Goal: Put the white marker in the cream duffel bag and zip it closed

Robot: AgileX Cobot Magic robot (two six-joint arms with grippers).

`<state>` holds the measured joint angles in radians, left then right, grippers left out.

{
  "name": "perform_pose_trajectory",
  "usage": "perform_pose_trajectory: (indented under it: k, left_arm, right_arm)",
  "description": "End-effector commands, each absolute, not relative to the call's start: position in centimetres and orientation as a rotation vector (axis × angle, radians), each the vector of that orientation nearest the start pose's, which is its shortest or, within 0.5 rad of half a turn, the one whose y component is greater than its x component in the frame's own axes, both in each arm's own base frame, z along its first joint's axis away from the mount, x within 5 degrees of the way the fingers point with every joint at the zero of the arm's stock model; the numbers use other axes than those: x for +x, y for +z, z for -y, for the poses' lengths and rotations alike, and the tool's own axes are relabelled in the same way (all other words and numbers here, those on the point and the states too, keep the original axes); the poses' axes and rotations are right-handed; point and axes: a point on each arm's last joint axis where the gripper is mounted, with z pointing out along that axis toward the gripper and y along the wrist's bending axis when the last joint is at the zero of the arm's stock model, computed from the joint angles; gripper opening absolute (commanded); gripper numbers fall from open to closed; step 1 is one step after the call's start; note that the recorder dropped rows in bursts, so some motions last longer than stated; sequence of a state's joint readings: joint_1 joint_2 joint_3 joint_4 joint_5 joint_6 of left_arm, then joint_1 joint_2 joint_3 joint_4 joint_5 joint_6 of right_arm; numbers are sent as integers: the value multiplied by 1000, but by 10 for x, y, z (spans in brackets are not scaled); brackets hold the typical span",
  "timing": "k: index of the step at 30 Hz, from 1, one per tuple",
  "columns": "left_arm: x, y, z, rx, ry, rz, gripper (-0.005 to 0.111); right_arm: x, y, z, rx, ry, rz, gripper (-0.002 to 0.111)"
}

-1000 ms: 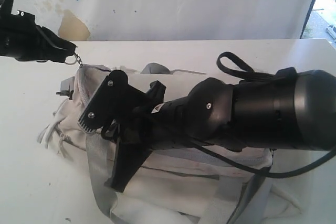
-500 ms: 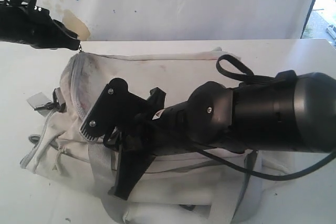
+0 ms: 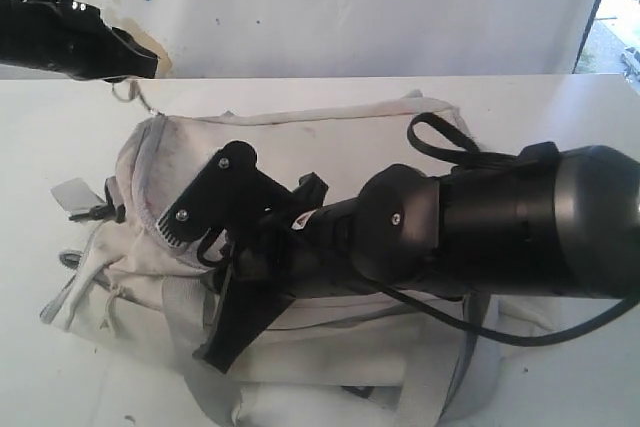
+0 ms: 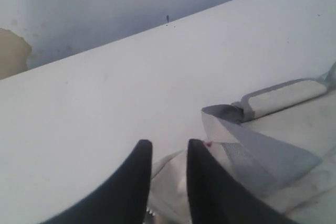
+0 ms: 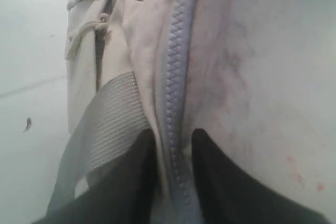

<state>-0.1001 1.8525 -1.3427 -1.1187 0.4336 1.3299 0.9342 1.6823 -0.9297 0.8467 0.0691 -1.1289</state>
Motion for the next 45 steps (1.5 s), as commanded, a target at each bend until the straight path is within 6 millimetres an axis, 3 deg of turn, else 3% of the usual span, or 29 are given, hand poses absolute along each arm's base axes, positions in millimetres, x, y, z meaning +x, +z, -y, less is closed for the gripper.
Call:
perform_pose_trajectory:
  k: [1, 2, 6, 10, 12, 16, 21, 24, 30, 35, 40, 45]
  left_arm:
    - [412, 257, 76, 550, -406, -2121, 47]
    - [409, 257, 73, 532, -373, -2175, 47]
    - [393, 277, 62, 419, -289, -2284, 47]
    - [368, 298, 59, 351, -330, -2393, 47]
    - [355, 302, 56, 300, -332, -2500, 47]
    - [333, 303, 48, 156, -288, -2707, 47]
    - [319, 305, 41, 127, -202, -2807, 46]
    - [313, 299, 39, 101, -181, -2844, 36]
    - [301, 285, 34, 65, -129, -2903, 0]
    - [293, 281, 19, -11, 67, -2927, 0]
    - [285, 276, 17, -5, 67, -2935, 0]
    - [283, 268, 8, -53, 56, -2934, 0]
  right_arm:
    - [207, 210, -289, -1195, 480, -1962, 65]
    - [208, 216, -292, -1137, 528, -1992, 70]
    - [213, 237, -296, -965, 721, -2125, 64]
    - [230, 254, -282, -880, 888, -2358, 62]
    - [242, 261, -267, -870, 847, -2468, 60]
    - [261, 271, -238, -847, 637, -2629, 46]
    - [281, 281, -201, -739, 572, -2736, 19]
    - [291, 282, -172, -642, 554, -2810, 2]
    - [307, 287, -105, -441, 495, -2903, 0]
    - [313, 291, -55, -287, 309, -2922, 0]
    - [316, 287, -32, -225, 214, -2925, 0]
    - [312, 266, -14, -143, 164, -2956, 0]
